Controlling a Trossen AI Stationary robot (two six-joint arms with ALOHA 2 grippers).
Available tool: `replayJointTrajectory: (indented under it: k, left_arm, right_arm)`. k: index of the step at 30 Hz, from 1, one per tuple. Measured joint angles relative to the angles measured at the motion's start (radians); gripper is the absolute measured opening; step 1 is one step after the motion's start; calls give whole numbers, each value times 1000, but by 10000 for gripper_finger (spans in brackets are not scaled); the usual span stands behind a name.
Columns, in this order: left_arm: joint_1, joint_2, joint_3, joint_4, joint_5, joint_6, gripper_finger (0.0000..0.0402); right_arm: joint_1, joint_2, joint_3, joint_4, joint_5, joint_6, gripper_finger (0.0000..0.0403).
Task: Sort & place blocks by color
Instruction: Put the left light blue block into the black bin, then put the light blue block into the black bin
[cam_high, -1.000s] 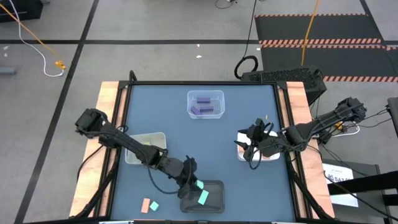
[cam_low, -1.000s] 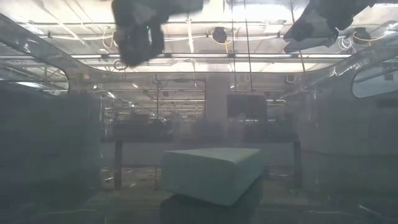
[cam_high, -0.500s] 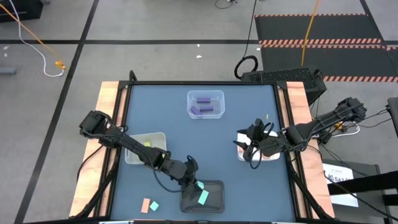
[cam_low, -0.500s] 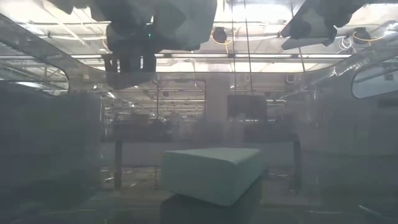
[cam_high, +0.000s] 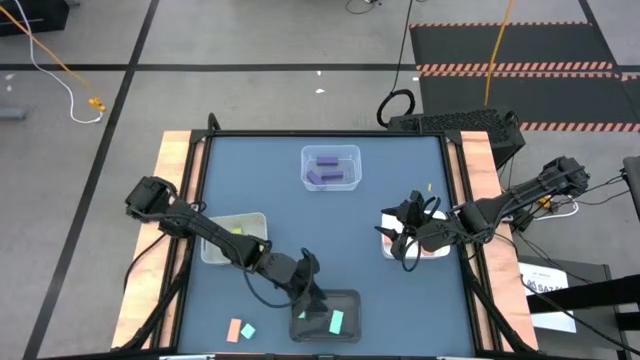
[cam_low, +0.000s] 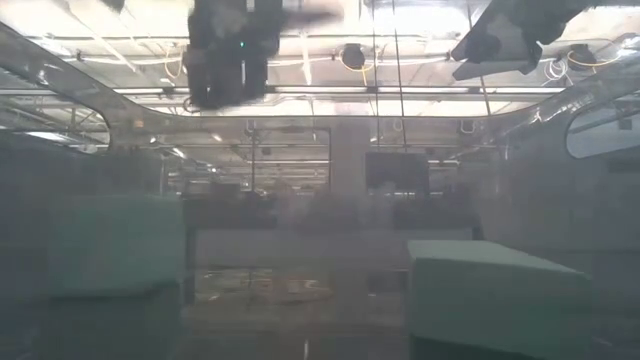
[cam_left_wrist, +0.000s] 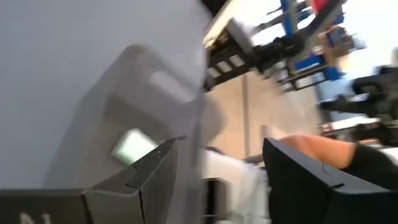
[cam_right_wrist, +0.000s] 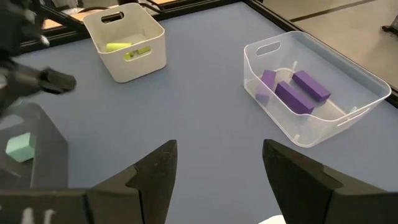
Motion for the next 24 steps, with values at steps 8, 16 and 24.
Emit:
replayJointTrajectory:
  k: [8,16,24]
  left_arm:
    - [6,-180,0,-157,28,-166,236]
    - [-98,-304,1,-616,22,-617,237]
    - [-277,-281,1,-808,7,-980,237]
  right_arm:
    - [0,0,0,0,0,1,228]
    - [0,0,0,0,0,0,228]
    - [0,0,0,1,0,1,228]
